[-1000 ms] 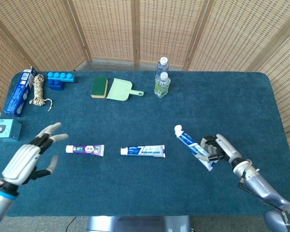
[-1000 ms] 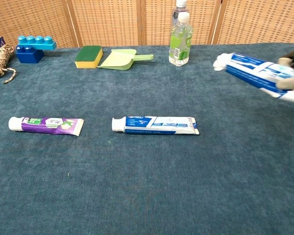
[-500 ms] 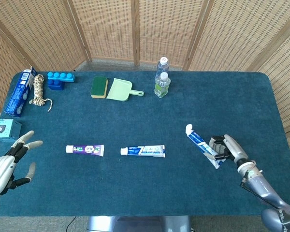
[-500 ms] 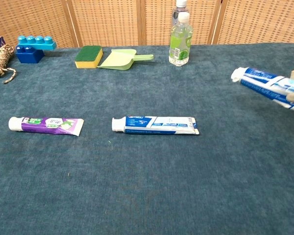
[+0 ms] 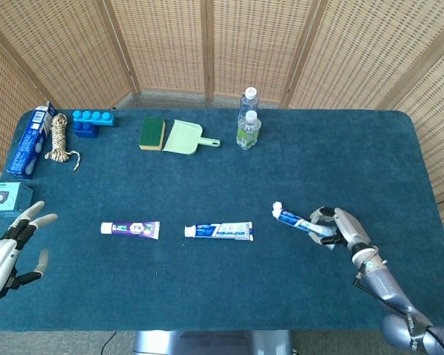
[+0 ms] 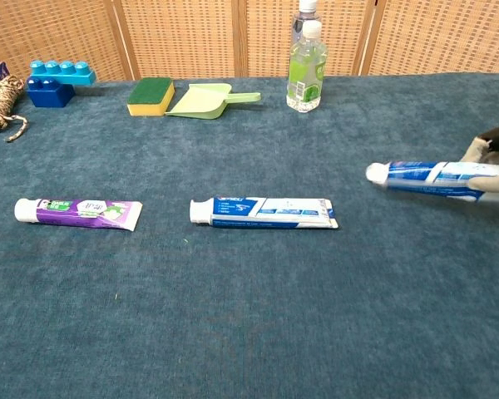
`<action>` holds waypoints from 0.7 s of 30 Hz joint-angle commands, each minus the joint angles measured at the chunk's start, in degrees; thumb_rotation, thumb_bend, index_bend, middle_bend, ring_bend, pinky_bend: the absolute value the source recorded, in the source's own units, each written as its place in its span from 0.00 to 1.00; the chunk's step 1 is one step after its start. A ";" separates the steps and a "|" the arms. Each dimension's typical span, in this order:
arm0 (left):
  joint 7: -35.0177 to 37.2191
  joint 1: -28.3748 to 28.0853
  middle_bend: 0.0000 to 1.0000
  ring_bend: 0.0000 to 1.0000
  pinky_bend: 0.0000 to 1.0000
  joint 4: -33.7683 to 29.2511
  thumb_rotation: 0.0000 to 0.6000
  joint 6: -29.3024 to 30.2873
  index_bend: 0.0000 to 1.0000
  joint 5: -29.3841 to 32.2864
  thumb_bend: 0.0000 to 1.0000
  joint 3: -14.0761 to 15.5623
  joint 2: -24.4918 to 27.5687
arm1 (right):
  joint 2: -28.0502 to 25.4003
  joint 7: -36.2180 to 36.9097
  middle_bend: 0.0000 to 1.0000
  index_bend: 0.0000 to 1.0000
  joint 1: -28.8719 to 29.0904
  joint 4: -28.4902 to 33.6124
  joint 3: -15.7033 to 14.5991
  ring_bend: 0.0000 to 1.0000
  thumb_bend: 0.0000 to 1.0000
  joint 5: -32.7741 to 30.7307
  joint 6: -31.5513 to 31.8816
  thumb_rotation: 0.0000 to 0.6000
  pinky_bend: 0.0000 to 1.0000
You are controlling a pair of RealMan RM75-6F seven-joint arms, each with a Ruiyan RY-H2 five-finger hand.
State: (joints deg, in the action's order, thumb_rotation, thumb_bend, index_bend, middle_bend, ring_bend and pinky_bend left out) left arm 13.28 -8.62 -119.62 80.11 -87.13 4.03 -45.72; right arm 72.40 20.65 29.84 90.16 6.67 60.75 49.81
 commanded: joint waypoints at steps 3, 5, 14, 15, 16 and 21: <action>-0.28 0.36 0.01 0.00 0.11 0.23 1.00 -0.02 0.14 0.01 0.55 -0.21 -0.39 | 0.07 -0.82 0.14 0.15 -1.66 0.65 0.71 0.03 0.26 -0.17 2.38 1.00 0.18; -0.64 0.64 0.01 0.00 0.10 0.29 1.00 0.27 0.14 -0.01 0.55 -0.41 -0.66 | -0.39 -0.62 0.11 0.12 -2.74 1.40 1.16 0.00 0.25 0.31 4.08 1.00 0.18; -5.66 2.93 0.02 0.00 0.06 1.34 1.00 3.31 0.16 -0.73 0.55 -0.65 -3.39 | -3.11 -0.18 0.07 0.09 -8.17 6.81 1.01 0.00 0.24 7.07 13.66 1.00 0.17; -6.35 3.23 0.02 0.00 0.06 1.55 1.00 3.70 0.16 -0.80 0.55 -0.64 -3.76 | -3.34 -0.33 0.07 0.10 -8.74 7.34 0.85 0.00 0.24 7.96 14.73 1.00 0.17; -7.18 3.53 0.03 0.00 0.06 1.82 1.00 4.00 0.16 -0.84 0.55 -0.58 -4.11 | -3.54 -0.66 0.07 0.10 -9.29 7.82 0.66 0.00 0.24 8.89 15.85 1.00 0.17; -16.32 5.51 0.03 0.00 0.06 3.12 1.00 5.55 0.17 0.60 0.55 -0.08 -6.15 | -3.99 -6.74 0.09 0.13 -12.30 9.05 -0.19 0.00 0.25 13.63 23.51 1.00 0.17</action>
State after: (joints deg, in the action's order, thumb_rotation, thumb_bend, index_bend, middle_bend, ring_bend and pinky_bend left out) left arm 1.40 -4.39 -117.32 84.49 -87.36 3.70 -50.50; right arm 68.85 17.29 19.34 98.28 7.01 72.09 70.09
